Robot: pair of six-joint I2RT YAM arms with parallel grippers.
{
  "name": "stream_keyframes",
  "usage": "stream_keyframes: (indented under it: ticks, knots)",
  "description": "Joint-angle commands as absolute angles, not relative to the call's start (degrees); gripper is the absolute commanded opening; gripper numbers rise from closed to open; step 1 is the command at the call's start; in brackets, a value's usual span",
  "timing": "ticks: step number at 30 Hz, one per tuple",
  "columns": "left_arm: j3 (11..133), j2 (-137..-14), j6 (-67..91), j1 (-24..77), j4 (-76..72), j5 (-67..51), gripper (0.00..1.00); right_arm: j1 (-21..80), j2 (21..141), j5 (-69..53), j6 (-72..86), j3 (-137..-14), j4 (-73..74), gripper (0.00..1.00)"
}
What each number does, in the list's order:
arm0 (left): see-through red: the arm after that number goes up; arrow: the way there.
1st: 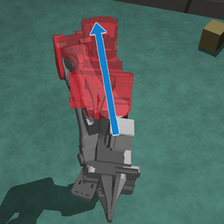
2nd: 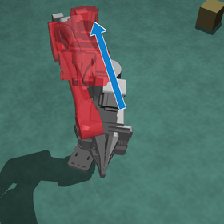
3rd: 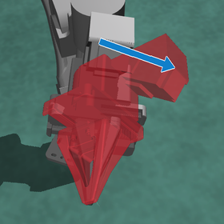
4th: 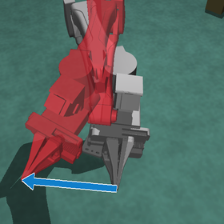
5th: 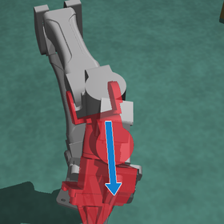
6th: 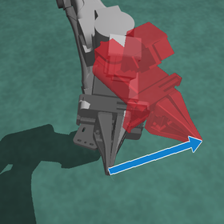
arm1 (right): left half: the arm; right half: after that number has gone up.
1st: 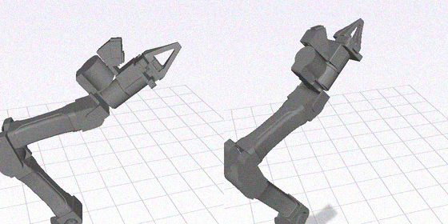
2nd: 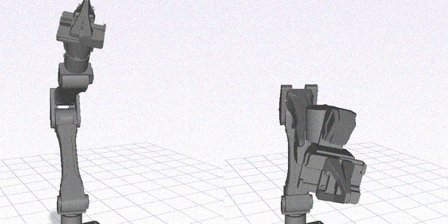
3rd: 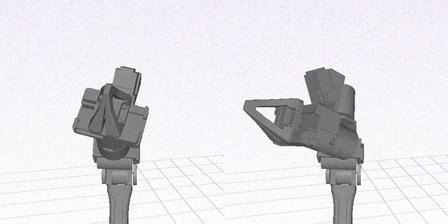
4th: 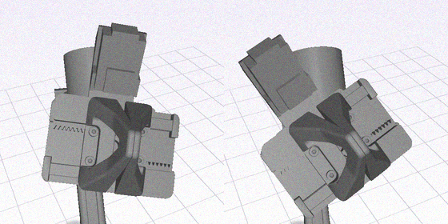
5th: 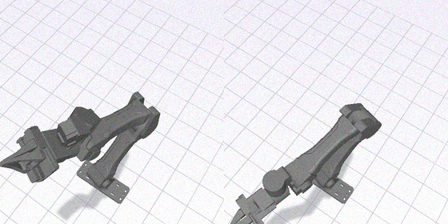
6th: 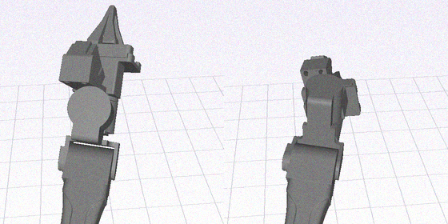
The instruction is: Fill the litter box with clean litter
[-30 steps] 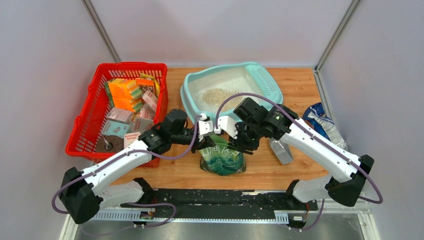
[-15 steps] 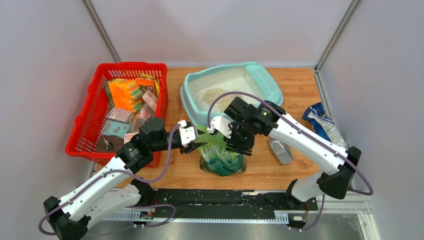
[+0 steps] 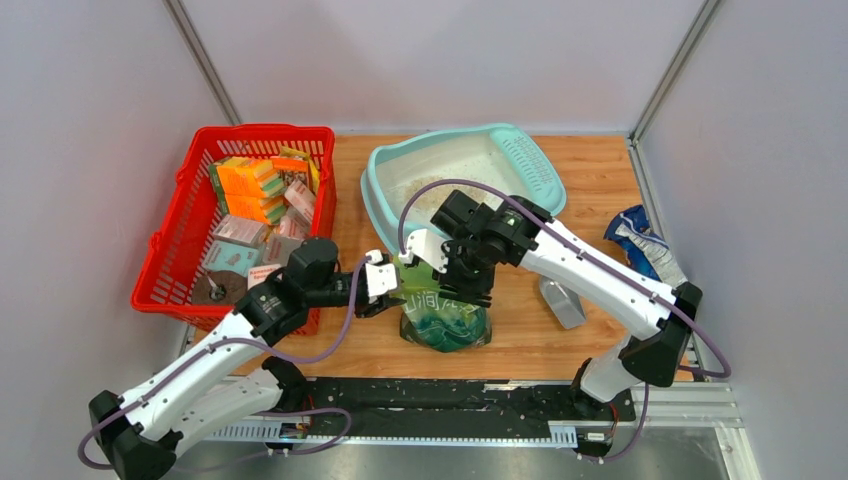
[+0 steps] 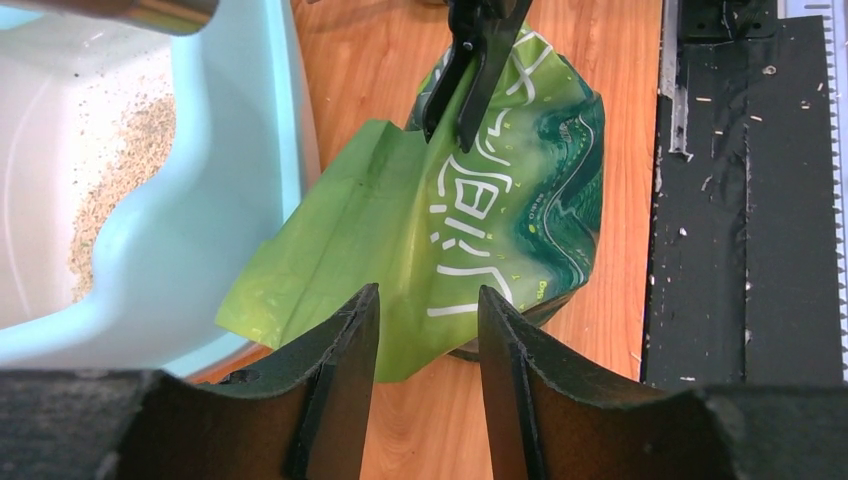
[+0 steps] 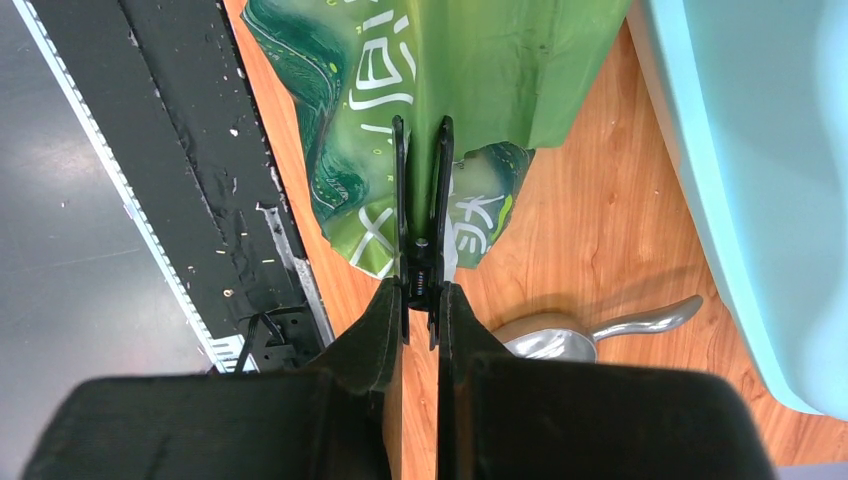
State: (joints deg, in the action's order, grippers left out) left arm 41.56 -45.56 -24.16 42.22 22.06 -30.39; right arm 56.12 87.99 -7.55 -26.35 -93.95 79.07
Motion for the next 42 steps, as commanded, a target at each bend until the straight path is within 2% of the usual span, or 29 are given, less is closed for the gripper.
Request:
stream_keyframes:
  ticks: [1, 26, 37, 42]
  knots:
    - [41.1, -43.2, -25.1, 42.0, 21.7, -29.9, 0.49, 57.1, 89.5, -12.0, -26.0, -95.6, 95.9, 0.00]
    - [42.2, -40.3, -23.3, 42.0, 22.2, -27.3, 0.48, 53.7, 91.0, -22.1, -27.3, -96.2, 95.6, 0.00]
    - [42.3, -41.3, -22.4, 42.0, 21.7, -27.7, 0.48, 52.2, 88.5, -24.2, -29.1, -92.6, 94.3, 0.00]
    - [42.4, -41.5, -22.6, 42.0, 22.4, -27.2, 0.48, 52.1, 85.1, -22.9, -28.5, -88.4, 89.3, 0.00]
